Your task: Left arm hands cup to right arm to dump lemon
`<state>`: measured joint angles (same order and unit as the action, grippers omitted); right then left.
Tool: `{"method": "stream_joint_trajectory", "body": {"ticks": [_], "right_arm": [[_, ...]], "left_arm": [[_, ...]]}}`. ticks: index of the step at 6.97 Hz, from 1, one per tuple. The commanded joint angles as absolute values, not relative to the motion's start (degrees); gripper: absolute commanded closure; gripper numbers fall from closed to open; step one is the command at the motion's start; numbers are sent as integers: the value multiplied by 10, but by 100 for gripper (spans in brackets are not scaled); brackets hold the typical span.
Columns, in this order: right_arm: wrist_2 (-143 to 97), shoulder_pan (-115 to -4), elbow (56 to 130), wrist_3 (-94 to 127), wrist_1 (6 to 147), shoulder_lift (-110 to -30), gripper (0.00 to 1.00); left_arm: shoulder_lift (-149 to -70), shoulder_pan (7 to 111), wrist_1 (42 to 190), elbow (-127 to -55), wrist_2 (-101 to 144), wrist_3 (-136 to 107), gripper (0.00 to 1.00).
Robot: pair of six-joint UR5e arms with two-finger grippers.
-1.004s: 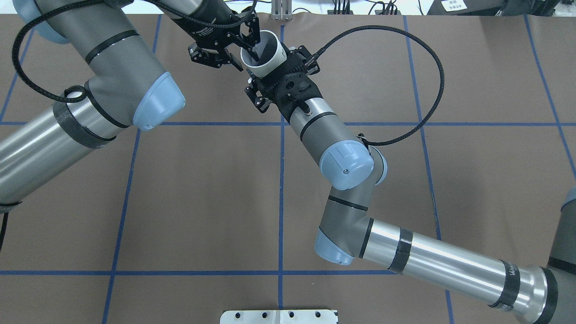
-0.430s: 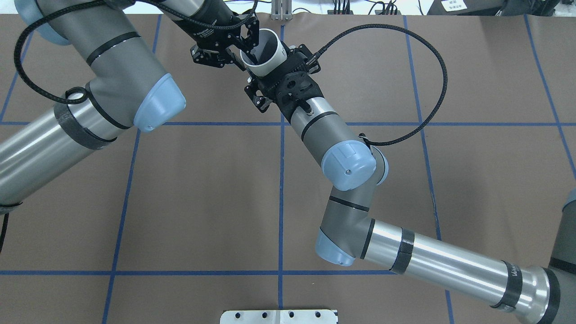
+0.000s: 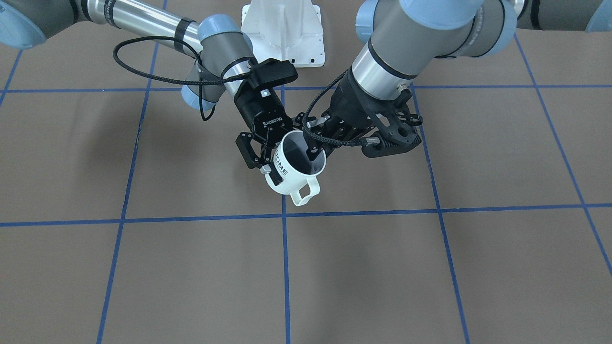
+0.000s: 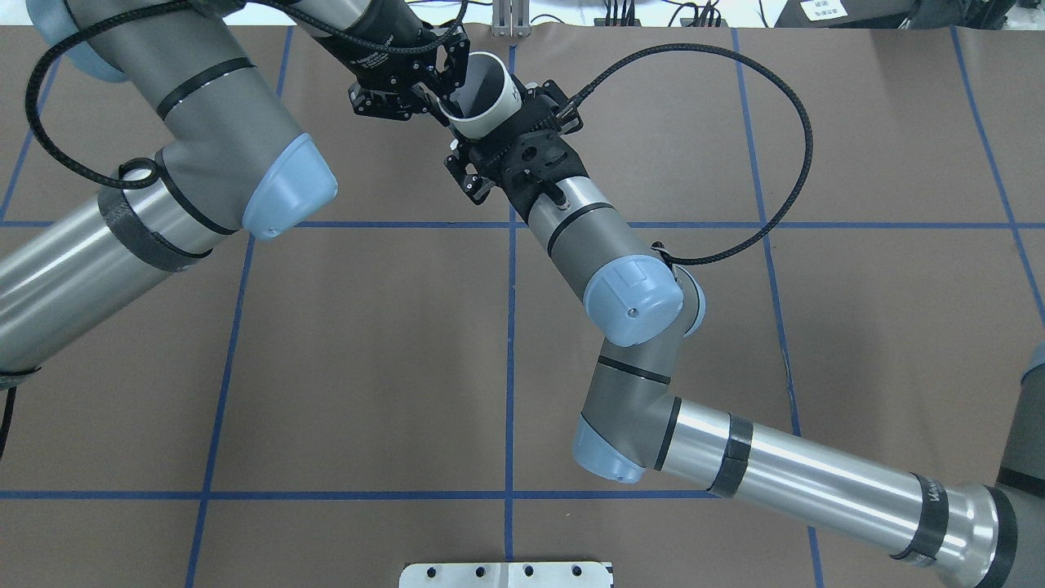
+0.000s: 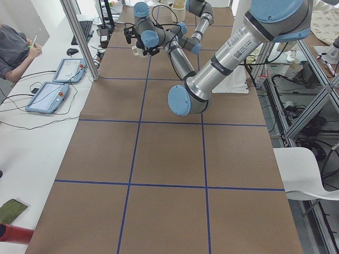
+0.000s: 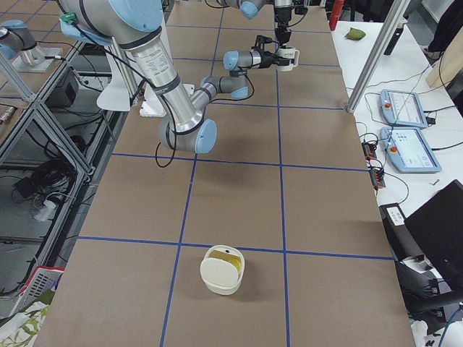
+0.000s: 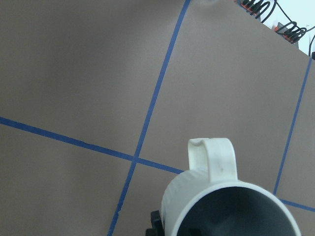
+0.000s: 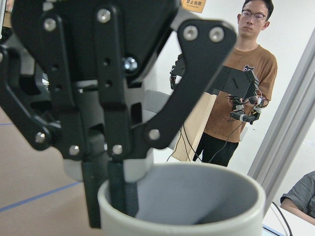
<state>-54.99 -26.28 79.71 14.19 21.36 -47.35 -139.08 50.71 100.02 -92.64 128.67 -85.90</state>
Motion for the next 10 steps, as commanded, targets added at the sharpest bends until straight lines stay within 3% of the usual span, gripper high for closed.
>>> {"method": "stream_joint_trajectory", "body": {"ticks": [1, 10], "right_arm": [[-549, -263, 798, 142, 214, -474, 1], [-519, -212, 875, 142, 212, -553, 1]], "left_arm": [[-1390, 507, 999, -925, 1287, -857, 100], [-1392, 510, 1000, -922, 1287, -857, 100]]}}
